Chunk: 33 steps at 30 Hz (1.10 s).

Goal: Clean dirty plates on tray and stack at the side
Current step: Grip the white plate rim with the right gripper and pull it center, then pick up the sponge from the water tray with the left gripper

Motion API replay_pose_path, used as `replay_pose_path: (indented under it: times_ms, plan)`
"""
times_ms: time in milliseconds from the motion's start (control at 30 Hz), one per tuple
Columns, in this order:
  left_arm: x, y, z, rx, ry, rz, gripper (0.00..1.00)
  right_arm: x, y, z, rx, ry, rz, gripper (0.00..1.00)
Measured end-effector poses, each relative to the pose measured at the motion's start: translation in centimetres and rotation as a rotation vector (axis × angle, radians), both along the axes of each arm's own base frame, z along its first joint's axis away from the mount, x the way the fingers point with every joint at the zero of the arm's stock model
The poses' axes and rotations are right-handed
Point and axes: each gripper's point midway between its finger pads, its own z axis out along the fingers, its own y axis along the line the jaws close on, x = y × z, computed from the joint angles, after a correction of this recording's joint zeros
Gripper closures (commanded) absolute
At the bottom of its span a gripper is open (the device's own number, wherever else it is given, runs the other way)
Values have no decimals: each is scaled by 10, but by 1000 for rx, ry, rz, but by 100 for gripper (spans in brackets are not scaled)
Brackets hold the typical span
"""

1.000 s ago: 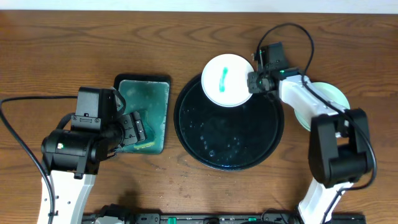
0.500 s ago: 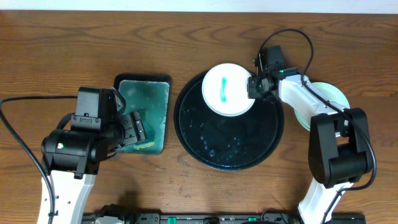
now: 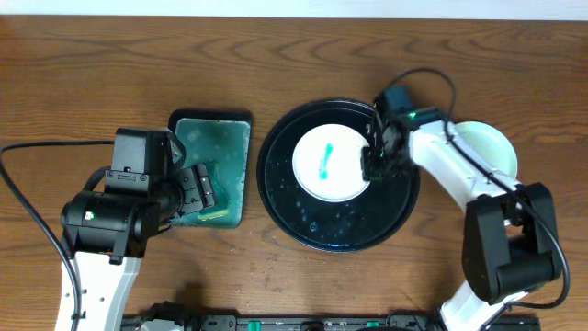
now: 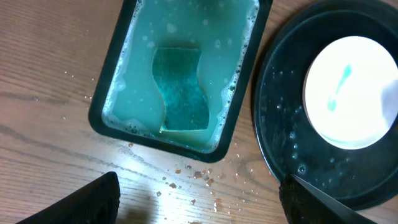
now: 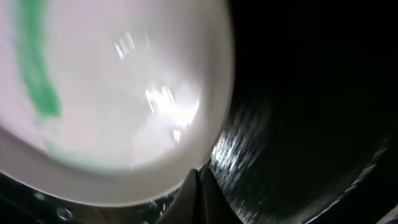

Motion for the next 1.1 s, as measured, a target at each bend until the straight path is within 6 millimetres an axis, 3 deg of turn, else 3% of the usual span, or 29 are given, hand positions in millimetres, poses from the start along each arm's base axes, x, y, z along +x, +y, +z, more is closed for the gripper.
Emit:
replay_pose_path:
  times_ms: [100,267,400,533,600,667,767,900,967,1100]
  plan:
    - [0,0,0,0,0,0,17,-15,-6,-9,-31,46,-25,84]
    - [2,1,-4,9,17,3,17,-15,-12,-7,-58,31,1,81]
    - [11,5,-26,40,67,28,17,-7,-11,19,-40,-60,42,77]
    - [18,7,-65,65,196,56,19,2,-8,59,-3,-204,54,73]
    - [23,7,-84,73,254,68,26,7,-7,75,12,-266,57,74]
    - [31,6,-103,80,299,78,39,10,-6,83,19,-297,58,73]
    - [40,5,-129,89,365,90,56,11,-6,83,19,-301,61,73]
    - [43,5,-166,105,468,104,59,10,-6,82,18,-297,62,74]
    - [44,5,-182,109,503,114,67,10,-7,82,17,-296,63,74]
    - [46,5,-200,99,539,133,89,10,-7,82,17,-295,64,74]
